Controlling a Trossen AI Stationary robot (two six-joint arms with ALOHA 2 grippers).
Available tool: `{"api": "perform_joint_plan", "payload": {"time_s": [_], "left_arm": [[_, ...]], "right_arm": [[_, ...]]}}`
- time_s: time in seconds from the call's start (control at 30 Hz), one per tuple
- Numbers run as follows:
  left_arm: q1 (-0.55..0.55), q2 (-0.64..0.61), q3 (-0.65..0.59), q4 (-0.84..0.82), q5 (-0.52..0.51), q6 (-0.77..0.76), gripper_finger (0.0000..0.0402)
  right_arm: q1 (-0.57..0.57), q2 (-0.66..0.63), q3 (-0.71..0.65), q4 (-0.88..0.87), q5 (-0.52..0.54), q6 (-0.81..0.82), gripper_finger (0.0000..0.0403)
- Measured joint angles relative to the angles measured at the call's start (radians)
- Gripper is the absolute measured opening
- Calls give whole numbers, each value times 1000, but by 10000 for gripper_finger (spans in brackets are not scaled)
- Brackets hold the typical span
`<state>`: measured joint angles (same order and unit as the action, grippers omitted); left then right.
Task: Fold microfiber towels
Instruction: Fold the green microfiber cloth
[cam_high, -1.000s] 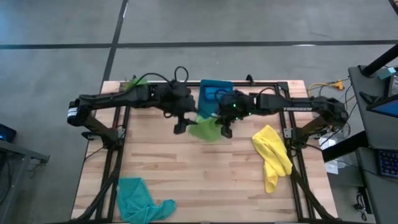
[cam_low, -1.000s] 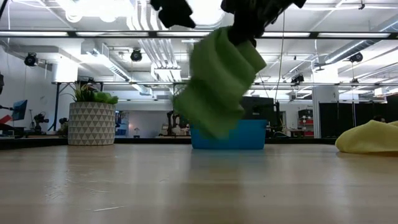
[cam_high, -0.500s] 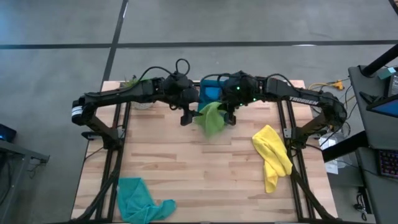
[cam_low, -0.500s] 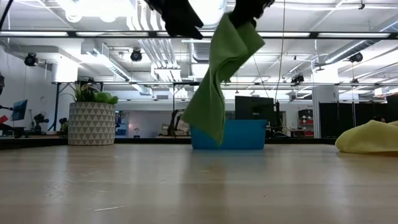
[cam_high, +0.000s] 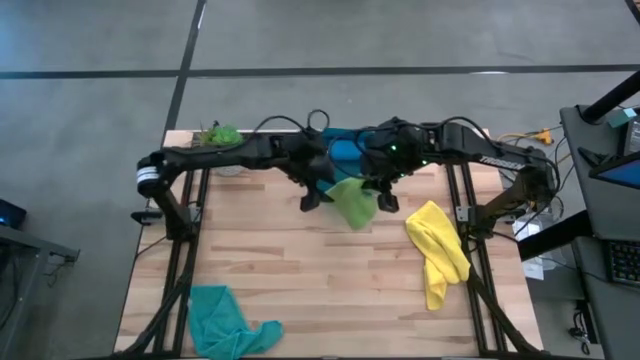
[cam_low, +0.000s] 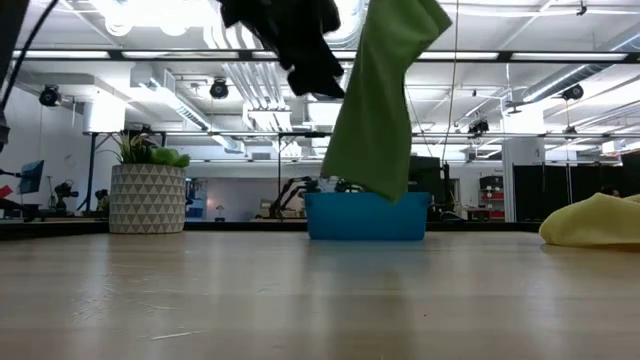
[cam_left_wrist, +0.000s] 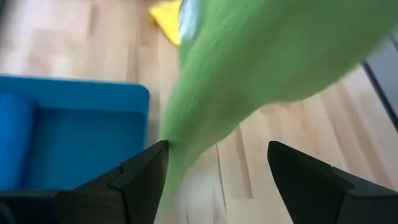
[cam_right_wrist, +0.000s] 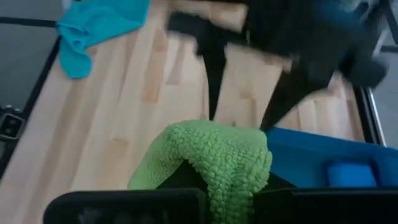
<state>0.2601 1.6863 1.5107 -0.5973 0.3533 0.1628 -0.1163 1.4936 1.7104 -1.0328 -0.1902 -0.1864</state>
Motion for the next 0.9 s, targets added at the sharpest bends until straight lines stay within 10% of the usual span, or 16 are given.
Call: {"api": "perform_joint_plan", "payload": {"time_s": [0.3, 0.57, 0.9], "left_arm": [[-2, 93, -1, 11, 9, 0, 243], [-5, 22, -1, -83, 11, 58, 20], [-5, -31, -4, -57, 4, 46, 20]], "right_arm": [[99, 0, 45, -28, 6, 60, 9], [109, 0, 41, -165, 93, 96, 9], [115, 0, 40, -142, 96, 72, 9]]}}
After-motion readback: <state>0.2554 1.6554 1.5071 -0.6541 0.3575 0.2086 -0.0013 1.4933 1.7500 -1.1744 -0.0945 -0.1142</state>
